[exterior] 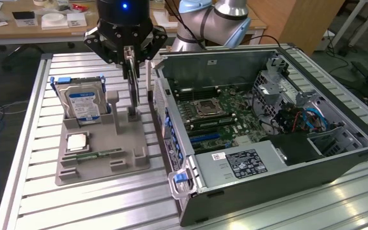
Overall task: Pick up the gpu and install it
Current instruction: 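Pick up the gpu and move the gpu toward the slot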
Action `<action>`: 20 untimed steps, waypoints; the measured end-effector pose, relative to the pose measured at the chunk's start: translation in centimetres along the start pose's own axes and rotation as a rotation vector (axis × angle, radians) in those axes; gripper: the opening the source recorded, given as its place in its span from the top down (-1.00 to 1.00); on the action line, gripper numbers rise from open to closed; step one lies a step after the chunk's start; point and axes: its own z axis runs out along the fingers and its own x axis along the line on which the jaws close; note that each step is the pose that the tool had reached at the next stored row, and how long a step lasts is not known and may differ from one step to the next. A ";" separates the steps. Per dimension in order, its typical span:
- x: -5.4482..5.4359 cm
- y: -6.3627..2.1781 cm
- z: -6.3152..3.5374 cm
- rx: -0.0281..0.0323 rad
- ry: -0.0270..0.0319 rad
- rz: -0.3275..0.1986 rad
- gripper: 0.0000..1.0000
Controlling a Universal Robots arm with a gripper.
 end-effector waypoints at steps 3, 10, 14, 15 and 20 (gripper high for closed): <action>0.0 0.01 -0.10 0.0003 0.0003 0.000 0.46; -0.1 0.13 -1.12 -0.0004 0.0000 0.000 0.46; -0.1 0.14 -1.17 -0.0004 0.0000 0.000 0.46; -0.1 0.14 -1.17 -0.0004 0.0001 0.000 0.46; -0.2 0.14 -1.19 -0.0001 0.0004 0.000 0.46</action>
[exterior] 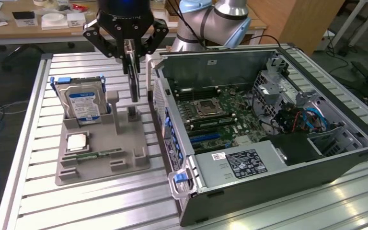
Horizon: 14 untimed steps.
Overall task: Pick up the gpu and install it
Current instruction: 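Pick up the gpu and move the gpu toward the slot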
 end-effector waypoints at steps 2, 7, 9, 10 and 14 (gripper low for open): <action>-0.3 0.01 0.01 -0.0001 -0.0002 0.000 0.46; -1.5 0.04 0.02 -0.0001 -0.0002 0.000 0.46; -2.0 0.05 0.04 -0.0002 -0.0003 0.000 0.46; -2.3 0.06 0.04 -0.0002 -0.0002 0.000 0.46; -3.8 0.09 0.07 -0.0002 -0.0001 0.000 0.46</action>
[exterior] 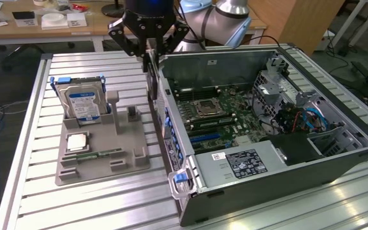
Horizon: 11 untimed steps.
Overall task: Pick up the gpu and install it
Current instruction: 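Pick up the gpu and move the gpu toward the slot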
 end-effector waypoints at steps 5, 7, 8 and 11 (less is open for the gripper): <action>-1.9 0.05 0.05 -0.0001 0.0002 0.000 0.46; -2.8 0.06 0.07 -0.0003 0.0002 0.000 0.46; -3.3 0.08 0.08 -0.0005 0.0003 0.000 0.46; -4.6 0.11 0.12 -0.0029 0.0003 0.000 0.46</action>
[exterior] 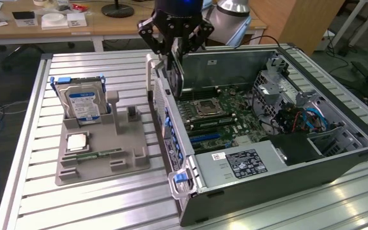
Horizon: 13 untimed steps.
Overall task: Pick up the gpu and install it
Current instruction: 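Pick up the gpu and move the gpu toward the slot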
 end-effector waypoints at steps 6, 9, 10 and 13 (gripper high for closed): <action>-2.7 0.06 0.07 -0.0034 0.0000 0.000 0.46; -4.1 0.09 0.11 -0.0050 0.0001 0.000 0.46; -4.6 0.10 0.12 -0.0055 0.0001 0.000 0.46; -5.9 0.13 0.16 -0.0074 0.0002 -0.001 0.46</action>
